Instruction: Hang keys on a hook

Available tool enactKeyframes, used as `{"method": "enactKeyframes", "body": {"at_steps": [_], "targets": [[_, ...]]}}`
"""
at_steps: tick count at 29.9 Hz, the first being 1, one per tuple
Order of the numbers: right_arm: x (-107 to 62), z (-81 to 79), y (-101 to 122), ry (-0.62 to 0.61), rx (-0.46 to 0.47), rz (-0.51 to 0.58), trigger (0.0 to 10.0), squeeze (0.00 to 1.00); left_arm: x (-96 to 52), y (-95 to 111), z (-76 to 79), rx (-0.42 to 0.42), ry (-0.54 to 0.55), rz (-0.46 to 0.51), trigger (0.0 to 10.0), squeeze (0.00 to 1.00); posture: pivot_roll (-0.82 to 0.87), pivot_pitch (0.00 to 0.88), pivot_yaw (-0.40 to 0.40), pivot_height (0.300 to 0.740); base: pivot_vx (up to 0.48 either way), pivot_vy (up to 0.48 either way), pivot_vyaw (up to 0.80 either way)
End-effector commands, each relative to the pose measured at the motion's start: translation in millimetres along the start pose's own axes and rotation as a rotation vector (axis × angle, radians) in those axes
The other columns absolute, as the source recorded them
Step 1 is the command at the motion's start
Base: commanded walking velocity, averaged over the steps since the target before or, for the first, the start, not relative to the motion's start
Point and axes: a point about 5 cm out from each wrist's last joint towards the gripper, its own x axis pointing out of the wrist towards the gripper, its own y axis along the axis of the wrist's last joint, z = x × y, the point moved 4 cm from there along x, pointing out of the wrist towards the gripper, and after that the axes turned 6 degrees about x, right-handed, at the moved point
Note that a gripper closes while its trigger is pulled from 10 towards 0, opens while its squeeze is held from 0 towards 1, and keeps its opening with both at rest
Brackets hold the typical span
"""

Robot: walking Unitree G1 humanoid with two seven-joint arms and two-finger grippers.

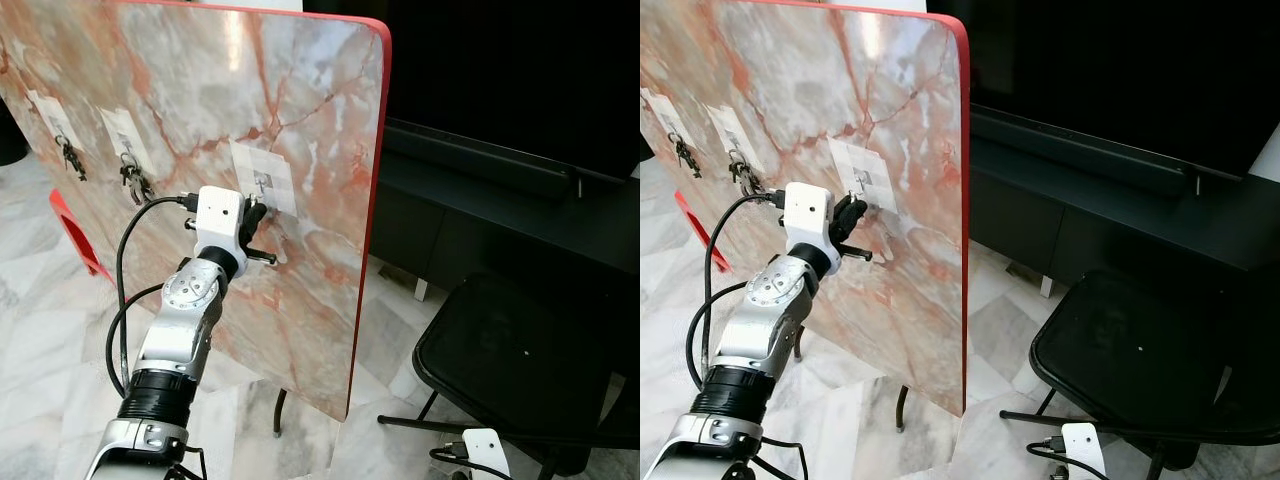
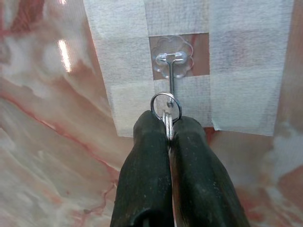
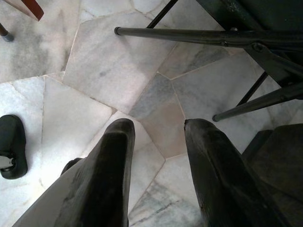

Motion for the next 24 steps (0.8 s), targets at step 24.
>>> {"method": "enactKeyframes", "body": {"at_steps": [24], "targets": [[0.0, -0.7, -1.6, 0.005, 0.012, -0.01, 10.0, 0.0, 10.2, 6.4, 4.9, 0.084, -0.032, -0.05, 10.0, 0.0, -0.06, 0.0, 0.022, 0.723, 0.0, 0.0, 0.0]]}}
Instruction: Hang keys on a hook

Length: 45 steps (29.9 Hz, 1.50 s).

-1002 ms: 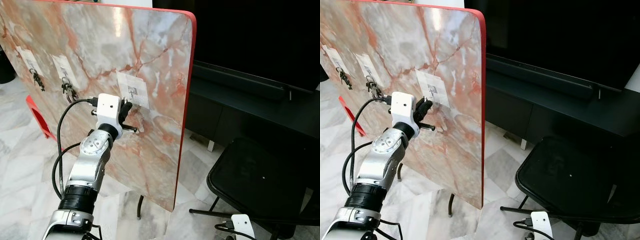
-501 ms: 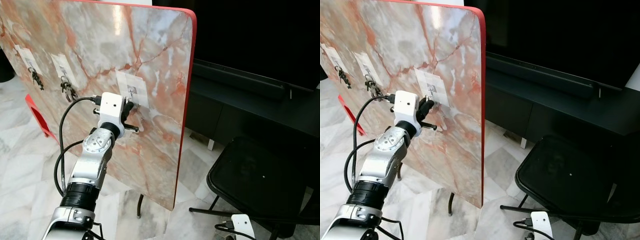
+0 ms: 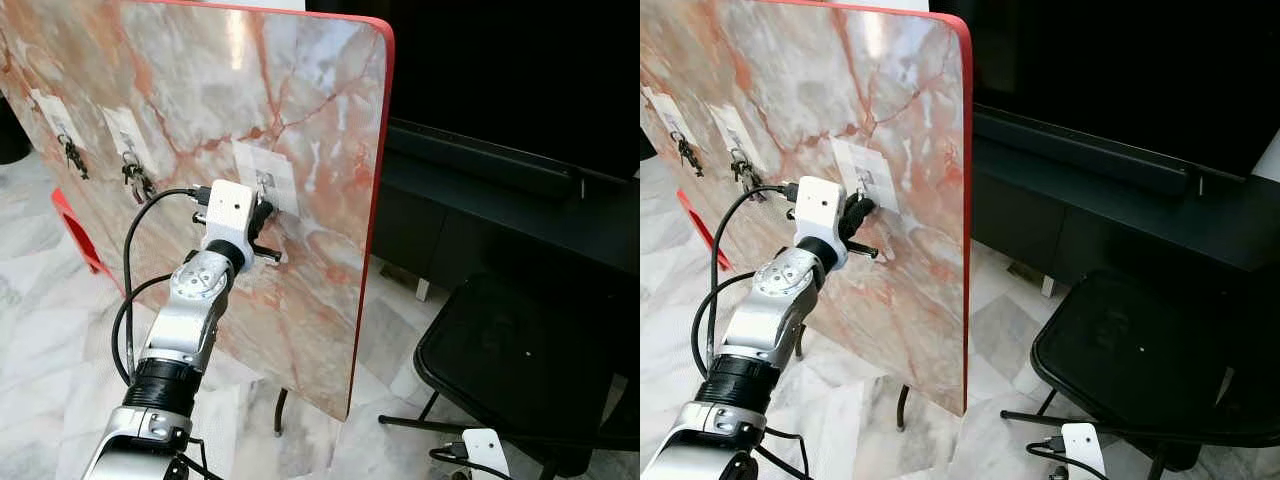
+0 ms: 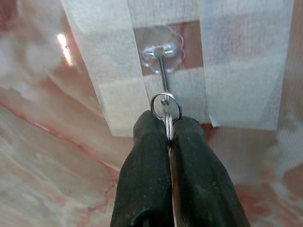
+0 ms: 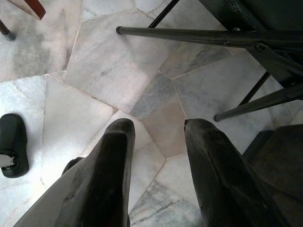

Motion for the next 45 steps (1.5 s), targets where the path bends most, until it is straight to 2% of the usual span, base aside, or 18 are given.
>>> {"method": "enactKeyframes", "body": {"at_steps": [1, 17, 18, 19, 20, 23, 29, 38, 45], "targets": [[0.0, -0.6, -1, 0.001, 0.012, -0.007, 10.0, 0.0, 2.5, 6, -1.6, 0.022, -0.01, 0.0, 10.0, 0.0, -0.06, 0.0, 0.023, 0.723, 0.0, 0.0, 0.0], [0.0, -1.6, -2, 0.007, 0.018, -0.009, 10.0, 0.0, -0.6, 1, 0.7, 0.066, -0.019, -0.023, 10.0, 0.0, -0.06, 0.0, 0.026, 0.723, 0.0, 0.0, 0.0], [0.0, -1.6, -2, 0.007, 0.017, -0.009, 10.0, 0.0, -1.0, 3, -3.6, 0.066, 0.006, -0.008, 10.0, 0.1, -0.06, 0.0, 0.025, 0.723, 0.0, 0.0, 0.0], [0.0, -1.7, -2, 0.007, 0.017, -0.009, 10.0, 0.0, -1.2, 3, -4.7, 0.065, 0.013, -0.005, 10.0, 0.1, -0.06, 0.0, 0.025, 0.723, 0.0, 0.0, 0.0], [0.0, -1.5, -2, 0.006, 0.018, -0.008, 10.0, 0.0, -1.5, 3, -7.2, 0.047, 0.029, -0.004, 10.0, 1.0, -0.06, 0.0, 0.025, 0.723, 0.0, 0.0, 0.0], [0.0, -1.3, -1, 0.005, 0.019, -0.006, 10.0, 0.0, -2.7, 7, -12.8, 0.016, 0.06, 0.024, 10.0, 1.0, -0.06, 0.0, 0.025, 0.723, 0.0, 0.0, 0.0], [0.0, -1.0, -1, 0.004, 0.017, -0.004, 10.0, 0.0, -3.7, 14, -9.9, -0.013, 0.047, 0.067, 10.0, 1.0, -0.05, 0.0, 0.023, 0.723, 0.0, 0.0, 0.0], [0.0, -0.7, -1, 0.003, 0.013, -0.005, 10.0, 0.0, -13.0, 4, 8.1, -0.038, -0.046, 0.054, 10.0, 1.0, -0.05, 0.0, 0.021, 0.723, 0.0, 0.0, 0.0], [-0.1, -0.7, -1, 0.003, 0.012, -0.005, 10.0, 0.0, -23.0, -5, 6.7, -0.026, -0.042, 0.029, 10.0, 1.0, -0.05, 0.0, 0.02, 0.723, 0.0, 0.0, 0.0]]}}
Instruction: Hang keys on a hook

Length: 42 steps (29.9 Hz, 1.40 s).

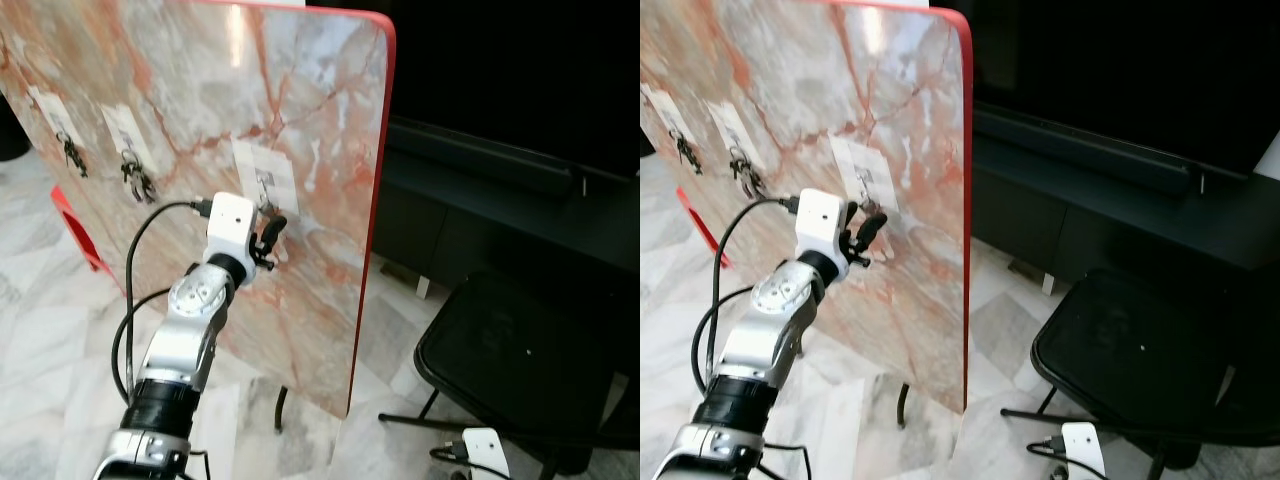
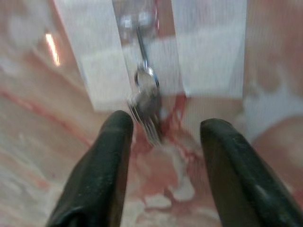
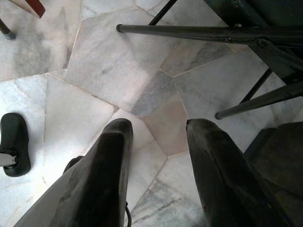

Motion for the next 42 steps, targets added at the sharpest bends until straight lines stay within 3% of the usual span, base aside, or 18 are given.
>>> {"method": "enactKeyframes", "body": {"at_steps": [1, 7, 9, 11, 12, 13, 14, 18, 19, 21, 24, 26, 28, 29, 32, 35, 37, 42], "targets": [[-0.1, -0.5, -2, 0.001, 0.002, -0.005, 10.0, 0.0, -2.7, 4, -1.4, 0.006, -0.003, 0.01, 10.0, 1.0, -0.05, 0.0, 0.02, 0.723, 0.0, 0.0, 0.0], [-0.1, 0.0, -1, 0.001, -0.001, -0.003, 10.0, 0.0, -14.4, 1, 3.1, -0.033, -0.014, 0.038, 10.0, 1.0, -0.04, 0.0, 0.021, 0.723, 0.0, 0.0, 0.0], [-0.1, 0.3, -1, -0.001, -0.001, -0.005, 10.0, 0.0, -24.1, -22, 15.5, -0.067, -0.052, -0.02, 10.0, 1.0, -0.02, 0.0, 0.019, 0.723, 0.0, 0.0, 0.0], [-0.1, 0.3, -1, -0.001, -0.001, -0.005, 10.0, 0.0, -24.1, -22, 15.5, -0.067, -0.052, -0.02, 10.0, 1.0, -0.02, 0.0, 0.019, 0.723, 0.0, 0.0, 0.0], [0.0, -0.3, -1, 0.001, -0.001, -0.004, 10.0, 0.0, -30.7, -49, 11.8, -0.061, -0.026, -0.1, 10.0, 0.47, -0.02, 0.0, 0.024, 0.723, 0.0, 0.0, 0.0], [0.0, -0.6, -1, 0.001, 0.0, -0.004, 10.0, 0.0, -34.0, -60, 9.3, -0.056, -0.01, -0.132, 10.0, 0.47, -0.02, 0.0, 0.024, 0.723, 0.0, 0.0, 0.0], [0.1, -0.9, 0, 0.002, 0.002, -0.003, 10.0, 0.0, -37.0, -70, 7.4, -0.053, 0.0, -0.159, 10.0, 0.0, -0.02, 0.0, 0.025, 0.723, 0.0, 0.0, 0.0], [0.2, -1.4, 0, -0.002, 0.004, 0.0, 10.0, 0.0, -50.7, -111, 8.3, -0.073, -0.013, -0.29, 10.0, 0.0, -0.01, 0.0, 0.03, 0.723, 0.0, 0.0, 0.0], [0.2, -1.9, 0, -0.005, 0.01, 0.0, 10.0, 0.0, -67.2, -147, 10.6, -0.08, -0.022, -0.425, 10.0, 0.0, -0.02, 0.0, 0.039, 0.723, 0.0, 0.0, 0.0], [0.2, -2.1, 0, -0.005, 0.011, 0.001, 10.0, 0.0, -72.7, -157, 11.1, -0.08, -0.024, -0.464, 10.0, 0.0, -0.02, 0.0, 0.04, 0.723, 0.0, 0.0, 0.0], [0.3, -3.0, 0, -0.003, 0.012, 0.0, 10.0, 0.0, -92.3, -189, 13.7, -0.123, -0.018, -0.593, 10.0, 0.0, -0.02, 0.0, 0.042, 0.723, 0.0, 0.0, 0.0], [0.3, -3.2, 0, -0.002, 0.01, -0.001, 10.0, 0.0, -96.7, -195, 13.3, -0.12, -0.009, -0.624, 10.0, 0.0, -0.02, 0.0, 0.042, 0.723, 0.0, 0.0, 0.0], [0.4, -3.9, 0, 0.0, -0.004, -0.002, 10.0, 0.0, -116.5, -218, 10.9, -0.118, 0.049, -0.743, 10.0, 0.0, -0.03, 0.0, 0.045, 0.723, 0.0, 0.0, 0.0], [0.4, -4.6, 0, 0.001, -0.019, -0.004, 10.0, 0.0, -135.8, -235, 10.3, -0.133, 0.096, -0.832, 10.0, 0.0, -0.04, 0.0, 0.049, 0.723, 0.0, 0.0, 0.0], [0.4, -4.9, 0, 0.003, -0.035, -0.005, 10.0, 0.0, -149.9, -245, 11.6, -0.146, 0.117, -0.888, 10.0, 0.0, -0.04, 0.0, 0.051, 0.723, 0.0, 0.0, 0.0], [0.4, -5.8, -1, 0.005, -0.04, -0.007, 10.0, 0.0, -200.4, -270, 18.7, -0.113, 0.132, -1.087, 10.0, 0.0, -0.06, 0.0, 0.059, 0.723, 0.0, 0.0, 0.0], [0.4, -6.0, -1, 0.005, -0.036, -0.008, 10.0, 0.0, -221.0, -278, 19.7, -0.103, 0.149, -1.154, 10.0, 0.0, -0.07, 0.0, 0.067, 0.723, 0.0, 0.0, 0.0], [0.3, -5.4, -3, -0.001, -0.026, -0.008, 10.0, 0.0, -222.4, -279, 20.3, -0.123, 0.173, -1.144, 10.0, 0.0, -0.06, 0.0, 0.062, 0.723, 0.0, 0.0, 0.0]]}}
